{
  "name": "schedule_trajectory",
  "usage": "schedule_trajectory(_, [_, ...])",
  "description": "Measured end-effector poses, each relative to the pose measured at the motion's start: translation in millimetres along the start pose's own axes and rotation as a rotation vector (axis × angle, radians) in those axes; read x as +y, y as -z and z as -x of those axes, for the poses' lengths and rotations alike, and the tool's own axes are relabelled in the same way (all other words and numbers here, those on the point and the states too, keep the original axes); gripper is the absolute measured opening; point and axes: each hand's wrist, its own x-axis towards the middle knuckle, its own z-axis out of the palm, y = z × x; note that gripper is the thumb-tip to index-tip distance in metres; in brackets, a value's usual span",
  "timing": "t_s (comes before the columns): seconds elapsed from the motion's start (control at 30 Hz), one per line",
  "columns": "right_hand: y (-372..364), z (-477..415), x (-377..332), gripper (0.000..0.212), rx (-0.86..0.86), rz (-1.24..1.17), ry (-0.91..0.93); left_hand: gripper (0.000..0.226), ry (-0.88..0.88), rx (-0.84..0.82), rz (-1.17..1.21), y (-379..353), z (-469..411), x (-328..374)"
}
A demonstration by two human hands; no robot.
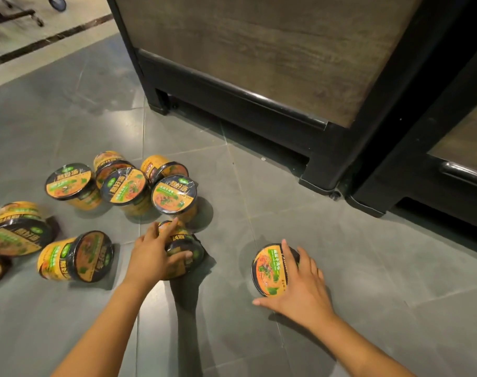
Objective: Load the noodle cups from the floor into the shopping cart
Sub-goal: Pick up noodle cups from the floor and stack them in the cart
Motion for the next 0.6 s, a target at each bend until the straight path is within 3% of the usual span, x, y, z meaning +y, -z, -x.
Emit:
schedule_trajectory(0.1, [-4,-3,-7,0.141,-0.030,0.050,-0.017,0.085,0.040,-0.090,0.134,6,4,10])
schedule_trajectory(0.23, [-9,-2,-7,0.135,-0.042,0.070,-0.030,0.080,0.090,-0.345,0.315,4,13,20])
schedule_trajectory(0.3, [-9,-2,-6,0.134,-0.041,0.074,-0.032,0.075,0.093,-0.276,0.321,-1,18,26])
schedule_trajectory(0.43, [-9,-1,-10,0.131,-0.029,0.138,-0.084,0.071,-0.070,-0.047,0.042,-8,23,32])
schedule_trajectory(0.6, [-9,0,-12,0.132,-0.042,0.160,-0.182,0.128,-0.027,-0.130,-0.213,-16,30,33])
